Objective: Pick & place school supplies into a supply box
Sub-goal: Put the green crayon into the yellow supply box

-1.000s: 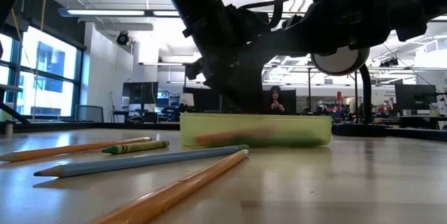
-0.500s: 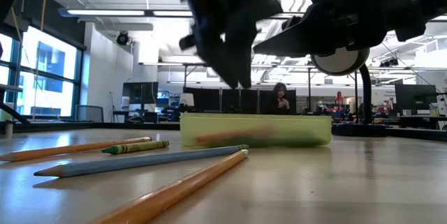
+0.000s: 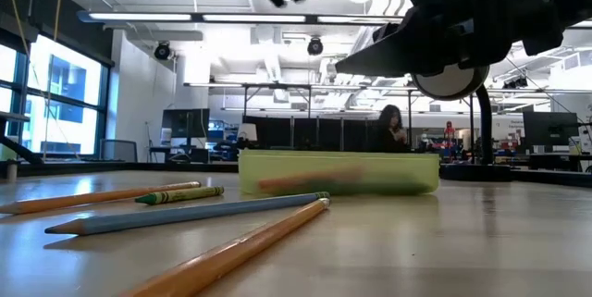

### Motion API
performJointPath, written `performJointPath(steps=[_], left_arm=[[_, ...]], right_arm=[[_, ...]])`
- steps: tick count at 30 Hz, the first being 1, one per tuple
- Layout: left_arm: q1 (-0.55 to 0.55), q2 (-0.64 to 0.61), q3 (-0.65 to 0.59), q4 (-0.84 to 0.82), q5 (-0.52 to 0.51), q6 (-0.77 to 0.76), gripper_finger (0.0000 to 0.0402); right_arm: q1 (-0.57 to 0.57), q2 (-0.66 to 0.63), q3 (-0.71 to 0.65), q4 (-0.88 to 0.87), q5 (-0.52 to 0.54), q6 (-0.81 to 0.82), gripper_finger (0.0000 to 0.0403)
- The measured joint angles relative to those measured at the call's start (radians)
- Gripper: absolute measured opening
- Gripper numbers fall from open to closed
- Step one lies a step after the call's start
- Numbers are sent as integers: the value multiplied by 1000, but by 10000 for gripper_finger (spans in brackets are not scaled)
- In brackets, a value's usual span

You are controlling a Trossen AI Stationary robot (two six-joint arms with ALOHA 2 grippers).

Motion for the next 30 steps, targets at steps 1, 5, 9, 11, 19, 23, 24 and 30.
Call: performJointPath(steps=[1, 5, 9, 11, 19, 23, 24, 30], left_arm=[[-22, 0, 3, -33, 1, -45, 173], [-121, 2, 9, -186, -49, -285, 173], [-222, 0, -43, -250, -186, -573, 172], [-267, 5, -67, -254, -232, -652, 173], [-333, 2, -186, -224, -205, -906, 172], [-339, 2, -230, -213, -178, -940, 172], [-338, 2, -246, -198, -169, -937, 172], [-339, 2, -368, -84, -97, -928, 172]], right_arm=[[0, 0, 0, 4, 0, 0, 99], [0, 0, 0, 11, -14, 39, 99], [2, 0, 0, 22, -152, 203, 99], [2, 0, 0, 21, -227, 213, 99], [2, 0, -1, 53, -270, 211, 99], [2, 0, -1, 60, -266, 288, 99], [2, 0, -1, 63, -267, 308, 99], [26, 0, -1, 64, -275, 331, 99]])
